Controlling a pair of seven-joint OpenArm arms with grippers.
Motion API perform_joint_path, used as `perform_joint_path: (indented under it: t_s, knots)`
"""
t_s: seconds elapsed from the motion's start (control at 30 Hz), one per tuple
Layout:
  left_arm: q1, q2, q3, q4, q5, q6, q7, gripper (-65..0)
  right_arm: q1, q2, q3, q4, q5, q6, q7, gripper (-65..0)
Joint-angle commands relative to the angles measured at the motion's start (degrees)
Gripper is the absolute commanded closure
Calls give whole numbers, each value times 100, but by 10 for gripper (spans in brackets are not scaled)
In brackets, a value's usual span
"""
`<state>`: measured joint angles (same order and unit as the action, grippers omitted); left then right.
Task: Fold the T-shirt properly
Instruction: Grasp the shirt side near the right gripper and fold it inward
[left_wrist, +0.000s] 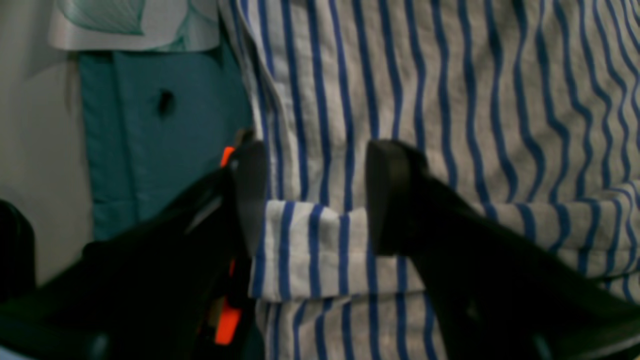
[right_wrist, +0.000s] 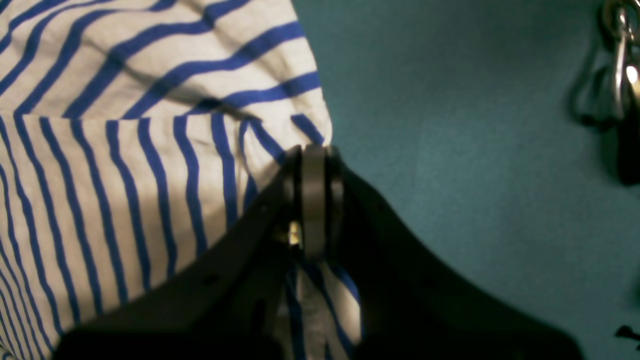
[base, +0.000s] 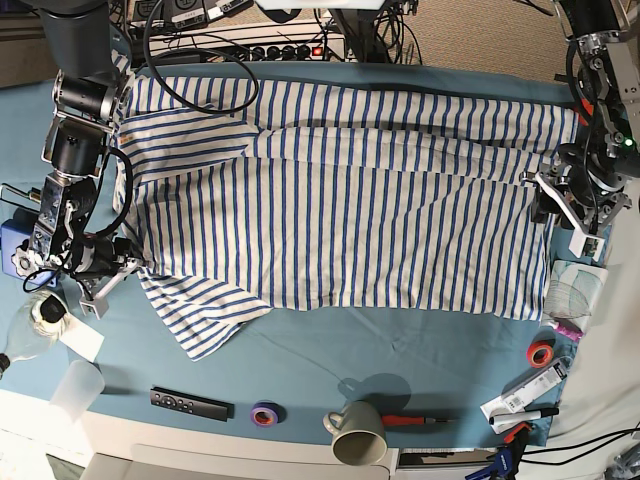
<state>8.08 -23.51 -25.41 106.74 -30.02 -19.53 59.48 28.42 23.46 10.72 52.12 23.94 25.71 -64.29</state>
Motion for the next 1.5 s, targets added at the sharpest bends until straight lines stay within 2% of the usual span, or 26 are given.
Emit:
perform_joint_path:
  t_s: [0.0, 0.1, 0.2, 0.3, 0.43, 0.57, 0.73, 1.0, 1.2, 1.43, 1.47]
  knots:
    - [-63, -94, -31, 83, -46, 15, -107, -324, 142, 85, 11, 72, 7, 26, -63, 0]
    - [-63, -94, -31, 83, -44, 15, -155, -324, 142, 85, 11, 81, 103, 48, -79, 0]
    - [-63, -94, -31, 83, -46, 17, -170, -324, 140, 85, 11, 122, 385, 321, -256, 0]
    - [-63, -94, -31, 83, -46, 17, -170, -324, 140, 92, 11, 330, 758, 415, -531, 0]
    - [-63, -94, -31, 83, -44, 15, -168, -324, 140, 96, 15, 887, 977, 387, -953, 0]
    - [-63, -94, -31, 83, -46, 15, -168, -324, 114, 98, 15, 1620, 990, 162, -1513, 0]
    - [-61, -94, -31, 83, -44, 15, -168, -324, -299, 98, 15, 2365, 752, 166, -1519, 0]
    - [-63, -94, -31, 83, -46, 15, -216, -324, -1574, 98, 15, 3298, 1012, 195, -1517, 0]
    - [-63, -94, -31, 83, -44, 15, -212, -324, -2470, 96, 15, 4391, 1180, 535, -1471, 0]
    - [-63, -92, -31, 83, -44, 17, -214, -324, -2656, 96, 15, 4419, 1132, 535, -1480, 0]
    - [-61, -92, -31, 83, -44, 15, -212, -324, -2653, 96, 15, 4419, 1172, 535, -1480, -36]
